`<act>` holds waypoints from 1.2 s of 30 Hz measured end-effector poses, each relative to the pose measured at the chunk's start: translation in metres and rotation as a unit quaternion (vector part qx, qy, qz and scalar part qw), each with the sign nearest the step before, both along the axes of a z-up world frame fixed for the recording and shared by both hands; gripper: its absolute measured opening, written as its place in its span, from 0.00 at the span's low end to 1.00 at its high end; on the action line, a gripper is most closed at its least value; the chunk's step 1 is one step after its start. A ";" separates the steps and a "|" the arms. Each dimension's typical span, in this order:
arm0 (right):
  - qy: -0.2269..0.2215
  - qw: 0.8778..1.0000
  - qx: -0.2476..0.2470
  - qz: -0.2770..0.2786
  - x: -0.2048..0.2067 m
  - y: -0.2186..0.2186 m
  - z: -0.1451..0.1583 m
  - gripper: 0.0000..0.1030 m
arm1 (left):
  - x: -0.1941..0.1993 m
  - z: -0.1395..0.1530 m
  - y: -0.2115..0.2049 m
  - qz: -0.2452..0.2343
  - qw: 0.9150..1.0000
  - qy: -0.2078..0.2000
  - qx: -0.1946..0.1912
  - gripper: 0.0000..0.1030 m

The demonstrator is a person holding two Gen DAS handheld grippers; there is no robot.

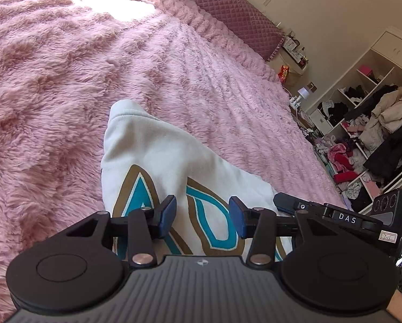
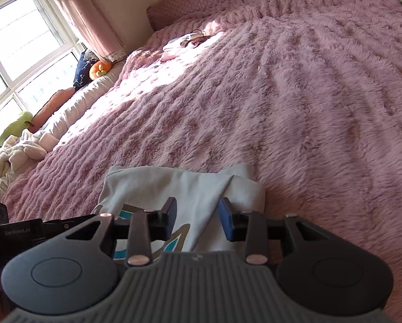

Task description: Fold small clothes

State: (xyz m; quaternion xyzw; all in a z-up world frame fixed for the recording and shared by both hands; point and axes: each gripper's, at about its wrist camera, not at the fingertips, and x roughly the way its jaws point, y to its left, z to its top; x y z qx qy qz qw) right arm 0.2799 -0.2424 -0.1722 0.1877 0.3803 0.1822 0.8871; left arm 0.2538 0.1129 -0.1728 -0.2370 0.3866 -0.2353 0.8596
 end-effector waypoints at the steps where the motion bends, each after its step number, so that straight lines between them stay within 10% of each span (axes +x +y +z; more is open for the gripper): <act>1: 0.004 1.000 -0.004 -0.001 0.002 0.000 -0.005 0.30 | 0.001 -0.004 0.001 0.000 1.000 0.002 0.002 0.50; 7: -0.006 1.000 0.026 -0.002 -0.021 -0.014 0.002 0.31 | -0.015 0.004 0.007 0.014 1.000 -0.005 -0.004 0.47; 17: 0.013 0.999 0.039 -0.011 -0.183 -0.065 0.004 0.40 | -0.104 0.026 0.003 -0.003 1.000 -0.027 -0.013 0.56; 20: 0.030 0.999 0.039 -0.006 -0.197 -0.063 -0.006 0.28 | -0.102 0.016 -0.002 -0.001 1.000 -0.012 -0.013 0.56; 22: 0.041 0.998 0.050 0.010 -0.199 -0.058 -0.014 0.00 | -0.099 0.011 -0.003 0.003 1.000 -0.012 -0.012 0.56; 26: 0.005 1.000 0.030 -0.007 -0.205 -0.052 0.002 0.00 | -0.097 0.007 -0.005 0.003 1.000 -0.015 -0.002 0.57; 32: 0.065 0.998 0.016 -0.010 -0.193 -0.052 -0.029 0.00 | -0.106 0.006 -0.013 0.003 0.999 -0.028 0.020 0.57; 36: 0.052 0.998 0.006 -0.035 -0.202 -0.051 -0.014 0.27 | -0.113 0.029 -0.018 0.018 0.999 -0.015 0.043 0.61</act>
